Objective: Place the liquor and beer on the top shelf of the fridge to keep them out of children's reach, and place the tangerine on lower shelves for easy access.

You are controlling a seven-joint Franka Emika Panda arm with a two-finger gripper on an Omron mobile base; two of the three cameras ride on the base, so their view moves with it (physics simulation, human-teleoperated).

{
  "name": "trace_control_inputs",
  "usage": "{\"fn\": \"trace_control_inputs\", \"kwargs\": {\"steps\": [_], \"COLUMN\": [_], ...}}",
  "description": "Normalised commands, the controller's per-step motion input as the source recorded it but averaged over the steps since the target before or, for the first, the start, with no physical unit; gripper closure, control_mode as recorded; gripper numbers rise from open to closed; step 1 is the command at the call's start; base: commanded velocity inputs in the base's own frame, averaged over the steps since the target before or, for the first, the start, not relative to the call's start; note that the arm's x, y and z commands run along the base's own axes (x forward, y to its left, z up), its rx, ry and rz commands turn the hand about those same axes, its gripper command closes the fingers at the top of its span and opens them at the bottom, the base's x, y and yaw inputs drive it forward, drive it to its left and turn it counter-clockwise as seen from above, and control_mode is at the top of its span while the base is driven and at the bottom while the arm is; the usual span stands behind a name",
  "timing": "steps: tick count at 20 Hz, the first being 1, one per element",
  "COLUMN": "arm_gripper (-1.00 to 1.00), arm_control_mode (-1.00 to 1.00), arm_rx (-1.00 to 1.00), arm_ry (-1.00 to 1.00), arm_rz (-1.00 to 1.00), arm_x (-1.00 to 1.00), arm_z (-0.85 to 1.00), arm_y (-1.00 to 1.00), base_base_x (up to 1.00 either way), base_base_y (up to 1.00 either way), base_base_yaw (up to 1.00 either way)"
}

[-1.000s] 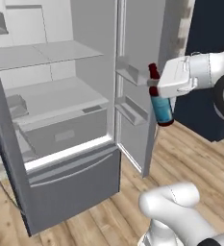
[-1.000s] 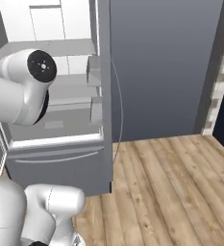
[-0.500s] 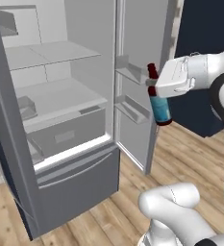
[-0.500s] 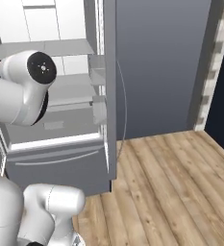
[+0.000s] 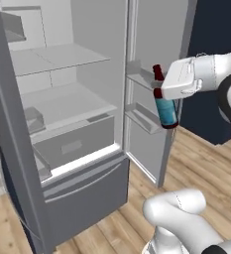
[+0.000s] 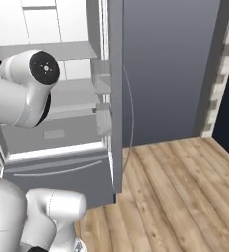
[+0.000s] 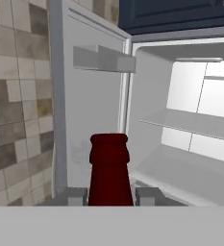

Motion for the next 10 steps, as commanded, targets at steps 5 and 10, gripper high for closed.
{"fn": "trace_control_inputs", "kwargs": {"steps": [5, 10], "arm_gripper": [1.00, 1.00], "arm_control_mode": [1.00, 1.00], "arm_rx": [0.00, 0.00], "arm_ry": [0.00, 0.00], "arm_rz": [0.00, 0.00], "arm_x": [0.00, 0.00], "arm_z": [0.00, 0.00], "arm_y": [0.00, 0.00], "base_base_x": [0.49, 0.56], "base_base_y": [0.36, 0.37], "base_base_yaw": [0.00, 0.00]}}
